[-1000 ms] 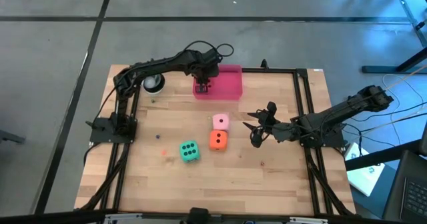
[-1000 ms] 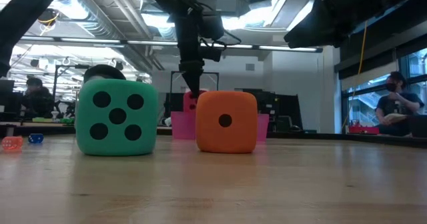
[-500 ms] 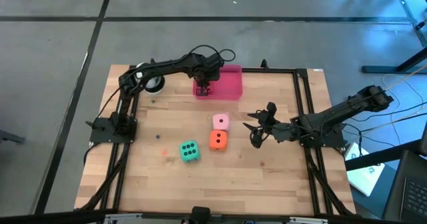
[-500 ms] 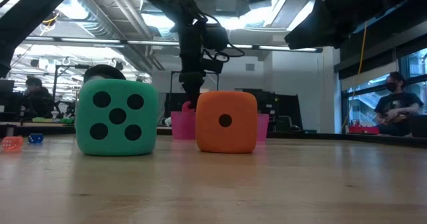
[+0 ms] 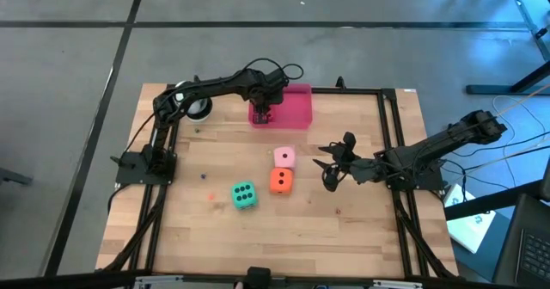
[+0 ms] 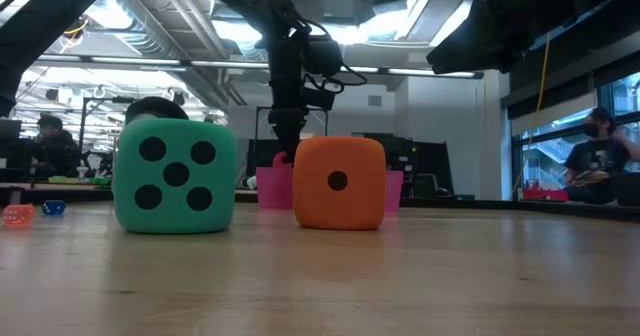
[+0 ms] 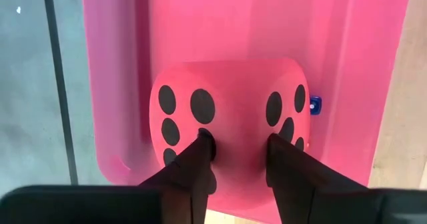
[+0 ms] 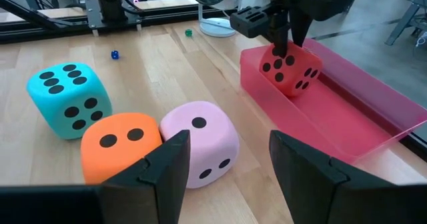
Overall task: Pick & Place Dice
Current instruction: Put the top red die into the pink bin
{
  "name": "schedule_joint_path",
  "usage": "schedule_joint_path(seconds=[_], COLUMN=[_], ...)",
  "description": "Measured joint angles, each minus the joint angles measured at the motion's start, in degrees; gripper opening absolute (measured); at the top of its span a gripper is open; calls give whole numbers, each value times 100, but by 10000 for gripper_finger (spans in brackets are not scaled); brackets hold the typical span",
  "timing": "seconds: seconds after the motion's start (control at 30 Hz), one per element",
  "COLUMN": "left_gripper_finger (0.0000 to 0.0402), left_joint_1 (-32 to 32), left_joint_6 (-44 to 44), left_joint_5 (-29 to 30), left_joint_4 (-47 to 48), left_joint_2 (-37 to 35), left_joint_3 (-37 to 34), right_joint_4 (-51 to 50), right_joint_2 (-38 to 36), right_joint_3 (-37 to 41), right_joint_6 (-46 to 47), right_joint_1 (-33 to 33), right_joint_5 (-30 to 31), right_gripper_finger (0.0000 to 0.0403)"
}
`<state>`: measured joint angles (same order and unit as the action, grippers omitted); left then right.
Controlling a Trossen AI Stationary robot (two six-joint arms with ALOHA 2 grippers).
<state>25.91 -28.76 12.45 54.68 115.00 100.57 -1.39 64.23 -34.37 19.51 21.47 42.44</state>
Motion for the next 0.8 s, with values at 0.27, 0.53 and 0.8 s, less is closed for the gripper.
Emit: schedule_joint_path(seconds=[0.27,0.53,0.8], left_gripper_finger=[177,208,210], left_joint_1=[0,-11,-57], left_joint_6=[-1,8,62], left_joint_5=[-7,26,9], left_joint_4=[0,45,468], left_joint_2=[0,-9,-46], left_joint_3=[2,15,592], right_joint_4=[0,-1,6], right_joint_2=[0,199,420], right_joint_3=[0,0,2], right_joint_6=[0,13,77], right_joint_1=[0,-2,-4], right_joint_5=[0,2,79], right_gripper_finger=[206,206,206])
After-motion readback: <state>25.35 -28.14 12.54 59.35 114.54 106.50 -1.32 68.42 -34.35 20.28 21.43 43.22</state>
